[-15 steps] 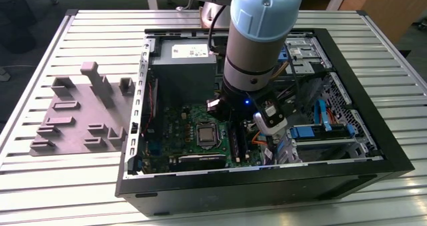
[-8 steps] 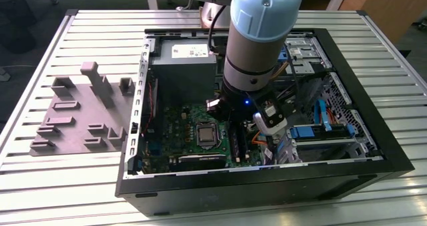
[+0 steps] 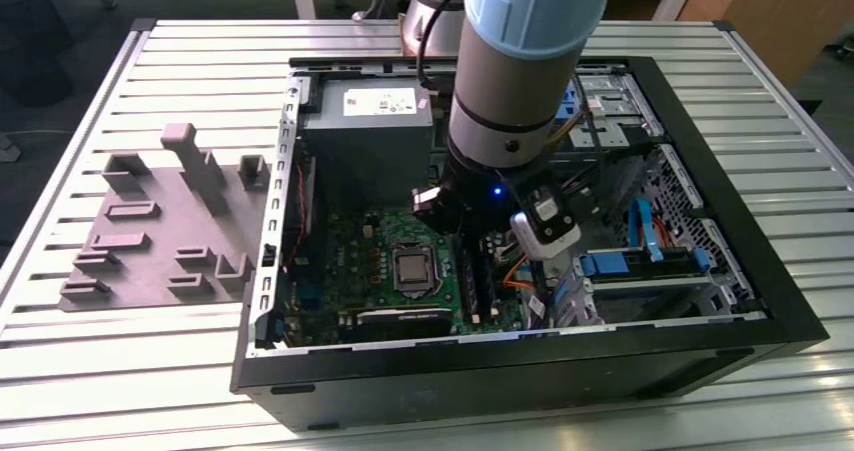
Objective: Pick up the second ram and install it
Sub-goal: 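Insert the second ram into the second slot, then press down the second ram until it locks into place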
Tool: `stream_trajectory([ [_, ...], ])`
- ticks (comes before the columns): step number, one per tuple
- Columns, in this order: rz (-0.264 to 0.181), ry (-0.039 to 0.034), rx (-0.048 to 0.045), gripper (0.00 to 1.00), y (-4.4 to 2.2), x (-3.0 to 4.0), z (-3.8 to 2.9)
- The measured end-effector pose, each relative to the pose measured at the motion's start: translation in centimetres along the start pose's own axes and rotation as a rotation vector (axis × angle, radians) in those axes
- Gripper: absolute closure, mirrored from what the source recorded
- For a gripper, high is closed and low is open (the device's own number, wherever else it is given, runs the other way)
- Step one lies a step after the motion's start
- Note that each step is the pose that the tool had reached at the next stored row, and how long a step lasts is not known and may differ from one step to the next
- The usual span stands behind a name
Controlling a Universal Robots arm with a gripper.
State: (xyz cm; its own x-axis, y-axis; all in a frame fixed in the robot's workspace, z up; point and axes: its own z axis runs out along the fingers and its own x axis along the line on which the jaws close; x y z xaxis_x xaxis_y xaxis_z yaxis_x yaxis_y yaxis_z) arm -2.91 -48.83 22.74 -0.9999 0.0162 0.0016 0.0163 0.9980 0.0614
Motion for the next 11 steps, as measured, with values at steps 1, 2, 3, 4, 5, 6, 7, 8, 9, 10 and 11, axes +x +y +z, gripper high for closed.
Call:
stream_trajectory([
  [1,0.000,0.0000,0.0000,0.79,0.01,0.00,-0.11],
  [2,0.000,0.0000,-0.0002,0.79,0.01,0.00,-0.10],
  [3,0.000,-0.0001,-0.0003,0.80,0.01,0.00,-0.10],
  [4,0.000,0.0000,-0.0002,0.87,0.01,0.00,-0.11],
  [5,0.000,-0.0001,-0.0002,0.87,0.01,0.00,-0.11],
  [6,0.000,0.0000,-0.0001,0.89,0.01,0.00,-0.12],
  [7,0.000,0.0000,-0.0001,0.89,0.01,0.00,-0.12],
  [8,0.000,0.0000,0.0000,0.89,0.01,0.00,-0.09],
  [9,0.000,0.0000,-0.0001,0.89,0.00,-0.02,-0.03],
  [10,0.000,0.0000,0.0000,0.89,0.00,-0.02,0.04],
  [11,0.000,0.0000,0.0000,0.89,-0.01,-0.02,0.16],
])
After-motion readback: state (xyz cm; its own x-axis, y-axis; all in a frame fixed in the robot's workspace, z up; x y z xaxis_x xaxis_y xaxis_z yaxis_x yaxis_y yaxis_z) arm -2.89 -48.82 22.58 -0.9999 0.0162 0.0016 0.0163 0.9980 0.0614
